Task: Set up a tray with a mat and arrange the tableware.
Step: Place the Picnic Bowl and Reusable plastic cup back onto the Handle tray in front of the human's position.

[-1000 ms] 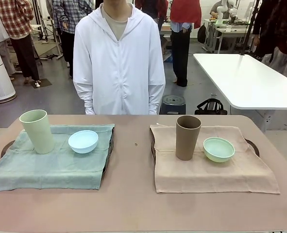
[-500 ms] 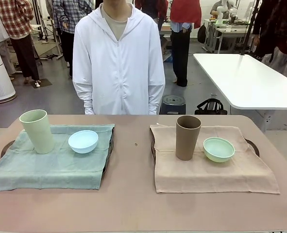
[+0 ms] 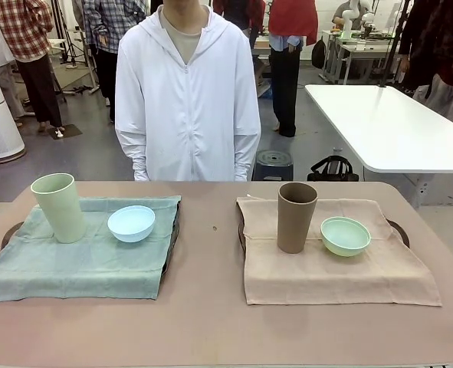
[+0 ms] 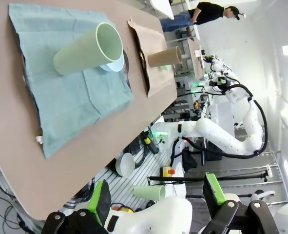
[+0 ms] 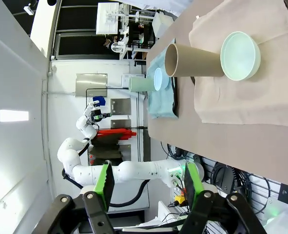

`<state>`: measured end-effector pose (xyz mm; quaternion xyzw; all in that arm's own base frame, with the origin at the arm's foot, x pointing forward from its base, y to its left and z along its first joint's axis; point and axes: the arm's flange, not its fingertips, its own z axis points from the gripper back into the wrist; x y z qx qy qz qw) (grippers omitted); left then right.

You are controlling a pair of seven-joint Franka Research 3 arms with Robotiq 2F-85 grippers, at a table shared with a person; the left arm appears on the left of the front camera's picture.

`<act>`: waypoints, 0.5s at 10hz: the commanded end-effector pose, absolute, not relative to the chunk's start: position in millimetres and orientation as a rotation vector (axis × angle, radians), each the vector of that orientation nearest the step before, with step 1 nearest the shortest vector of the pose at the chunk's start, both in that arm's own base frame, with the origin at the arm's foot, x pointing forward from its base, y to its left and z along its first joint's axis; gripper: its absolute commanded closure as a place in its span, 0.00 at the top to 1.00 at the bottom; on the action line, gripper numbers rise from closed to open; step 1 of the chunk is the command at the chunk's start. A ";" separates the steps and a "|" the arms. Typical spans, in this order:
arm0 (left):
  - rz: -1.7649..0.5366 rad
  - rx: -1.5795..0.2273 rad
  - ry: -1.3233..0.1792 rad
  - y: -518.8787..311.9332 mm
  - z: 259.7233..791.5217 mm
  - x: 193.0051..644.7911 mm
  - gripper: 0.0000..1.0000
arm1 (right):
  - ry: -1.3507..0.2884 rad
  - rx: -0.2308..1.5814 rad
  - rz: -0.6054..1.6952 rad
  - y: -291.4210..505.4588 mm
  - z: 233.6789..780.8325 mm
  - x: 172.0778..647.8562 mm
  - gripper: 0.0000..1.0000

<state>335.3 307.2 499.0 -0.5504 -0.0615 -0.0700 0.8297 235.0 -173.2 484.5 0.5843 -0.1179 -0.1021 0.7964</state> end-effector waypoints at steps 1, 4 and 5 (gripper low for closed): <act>-0.140 -1.181 -0.136 309.1 503.1 334.9 1.00 | -0.256 1.261 -0.216 -173.8 484.1 234.5 0.76; -0.140 -1.181 -0.136 309.1 503.1 334.9 1.00 | -0.256 1.261 -0.216 -173.8 484.1 234.5 0.76; -0.140 -1.181 -0.136 309.1 503.1 334.9 1.00 | -0.256 1.261 -0.216 -173.8 484.1 234.5 0.76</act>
